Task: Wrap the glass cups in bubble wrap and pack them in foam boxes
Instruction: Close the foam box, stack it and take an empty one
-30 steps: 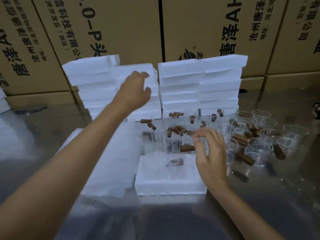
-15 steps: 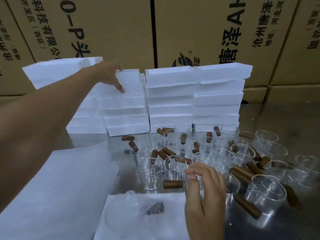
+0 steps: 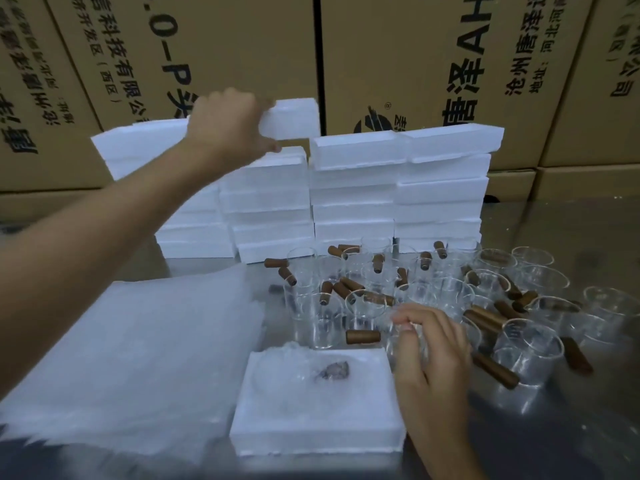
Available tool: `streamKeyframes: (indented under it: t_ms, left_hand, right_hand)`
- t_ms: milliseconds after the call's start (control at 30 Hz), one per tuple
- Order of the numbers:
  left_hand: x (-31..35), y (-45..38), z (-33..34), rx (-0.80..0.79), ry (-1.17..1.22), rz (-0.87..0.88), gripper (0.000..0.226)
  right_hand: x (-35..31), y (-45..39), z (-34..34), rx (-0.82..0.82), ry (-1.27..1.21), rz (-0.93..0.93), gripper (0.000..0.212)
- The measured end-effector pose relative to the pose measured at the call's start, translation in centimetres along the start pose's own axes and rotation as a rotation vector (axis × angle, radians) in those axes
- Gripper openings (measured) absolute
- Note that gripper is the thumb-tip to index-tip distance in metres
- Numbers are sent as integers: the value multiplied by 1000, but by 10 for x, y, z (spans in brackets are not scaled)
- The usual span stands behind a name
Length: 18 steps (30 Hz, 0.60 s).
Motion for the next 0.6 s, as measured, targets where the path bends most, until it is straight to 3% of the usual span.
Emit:
streamKeyframes:
  t_ms: [267, 467, 600]
  left_hand:
    - [111, 168, -32, -88, 117, 186, 48]
    - [143, 255, -7, -204, 203, 101, 46]
    - [134, 278, 19, -315, 221, 42, 64]
  right_hand:
    - [5, 18, -22, 82, 108, 46, 20]
    - [3, 36, -42, 165, 130, 97, 24]
    - [2, 42, -47, 113, 76, 91, 19]
Point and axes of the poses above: each hand's wrist, its own y-axis away from the middle knuckle, its own z-axis out of the palm, x = y × z, the point moved 7 cm from there along -y, towards the middle knuckle, and after that the axes turned 13 degrees about y, right-handed, at the moved point
